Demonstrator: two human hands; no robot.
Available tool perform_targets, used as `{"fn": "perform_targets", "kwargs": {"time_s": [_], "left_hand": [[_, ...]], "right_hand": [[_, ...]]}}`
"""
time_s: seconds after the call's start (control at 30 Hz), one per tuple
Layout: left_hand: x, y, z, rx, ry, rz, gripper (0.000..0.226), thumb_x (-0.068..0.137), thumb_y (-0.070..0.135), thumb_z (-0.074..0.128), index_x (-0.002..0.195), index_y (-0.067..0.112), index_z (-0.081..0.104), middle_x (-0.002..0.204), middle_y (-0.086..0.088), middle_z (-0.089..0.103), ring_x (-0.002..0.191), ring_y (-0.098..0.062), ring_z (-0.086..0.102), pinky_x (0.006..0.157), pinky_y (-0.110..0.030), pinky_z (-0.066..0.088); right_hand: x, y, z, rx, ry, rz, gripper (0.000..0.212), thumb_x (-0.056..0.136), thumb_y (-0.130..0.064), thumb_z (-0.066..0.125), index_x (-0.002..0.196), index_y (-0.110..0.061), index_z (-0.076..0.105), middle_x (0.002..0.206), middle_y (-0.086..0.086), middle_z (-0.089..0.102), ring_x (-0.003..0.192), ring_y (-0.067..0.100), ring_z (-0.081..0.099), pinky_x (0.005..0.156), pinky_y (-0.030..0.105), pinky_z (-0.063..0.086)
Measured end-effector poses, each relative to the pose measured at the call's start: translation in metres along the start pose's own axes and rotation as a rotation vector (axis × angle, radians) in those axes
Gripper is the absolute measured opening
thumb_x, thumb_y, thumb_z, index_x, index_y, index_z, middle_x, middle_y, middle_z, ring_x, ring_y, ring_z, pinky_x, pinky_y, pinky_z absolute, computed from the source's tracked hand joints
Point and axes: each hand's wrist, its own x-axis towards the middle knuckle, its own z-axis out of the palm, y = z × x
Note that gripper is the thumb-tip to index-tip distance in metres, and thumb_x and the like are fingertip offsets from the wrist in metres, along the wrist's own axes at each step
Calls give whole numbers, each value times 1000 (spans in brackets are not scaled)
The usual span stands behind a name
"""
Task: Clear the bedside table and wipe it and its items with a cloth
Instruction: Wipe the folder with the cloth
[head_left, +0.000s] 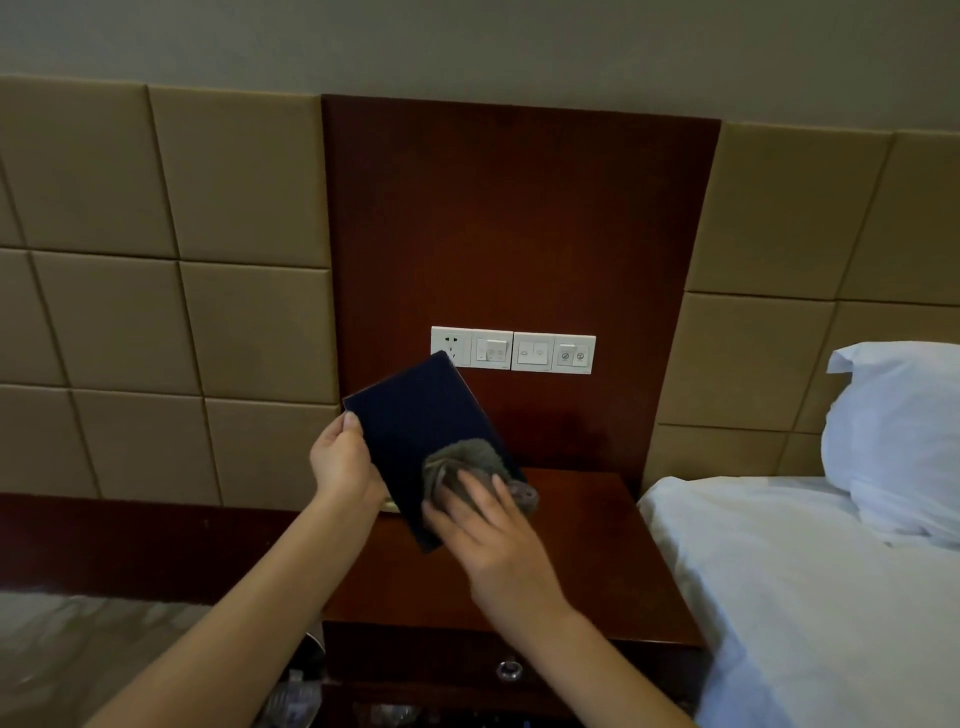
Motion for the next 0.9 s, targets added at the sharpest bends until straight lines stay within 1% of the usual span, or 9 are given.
{"fn": "perform_targets", "kwargs": {"time_s": [0.17,0.27,0.43,0.5,0.6,0.7,0.77,0.83,0.9], "left_hand": [[8,-16,4,-10,35,-51,30,102,14,41,129,9,52,108,-3,57,88,-15,55,81,-33,47],[17,-33,1,18,82,-83,27,101,13,42,125,9,56,110,-4,58,87,-16,57,70,-31,48],[32,-61,-2,52,170,-148,31,101,12,43,128,0,50,124,-11,57,101,-23,56,90,-35,46],[43,-72,1,83,191,-159,30,100,12,44,128,0,51,117,-9,60,94,-22,58,92,-35,47],[61,-100,10,132,220,-205,31,100,13,46,129,4,52,126,-7,56,103,-22,57,92,-36,49],[70,-121,24,184,261,-210,32,100,9,44,130,-1,49,116,-8,53,104,-25,54,85,-32,46],[79,-135,34,235,274,-202,34,100,10,45,131,-1,48,116,-11,53,110,-28,55,90,-35,47],[98,-150,41,302,294,-185,35,99,15,47,130,0,50,111,-9,57,103,-28,58,97,-40,47],[114,-165,51,408,288,-164,34,99,19,48,128,2,53,113,-12,61,102,-30,59,99,-43,46]], "right_hand": [[2,33,1,178,44,491,51,88,6,53,133,-17,54,141,2,50,138,26,34,108,52,37],[3,47,8,204,-12,556,50,95,1,46,140,-20,46,147,-2,41,142,21,26,114,43,31],[-36,101,31,312,-178,895,44,95,-5,46,138,-16,47,134,5,55,123,20,51,100,28,41],[-57,114,45,352,-273,977,41,98,-10,44,139,-14,46,135,6,55,122,20,53,97,25,42],[-74,128,70,480,-385,1073,43,100,-11,40,143,-12,39,140,5,48,123,21,51,88,14,45],[-73,145,90,523,-493,1091,47,101,-10,39,147,-12,30,141,9,47,119,23,53,93,26,45],[-70,156,101,531,-534,1063,53,101,-13,41,150,-13,21,145,10,43,119,21,54,93,27,45],[-68,164,108,467,-544,936,65,100,-19,44,153,-20,6,157,6,19,139,22,31,107,29,36],[-66,171,111,287,-569,683,82,96,-29,50,150,-33,-13,160,2,0,146,23,9,115,37,26]]}}
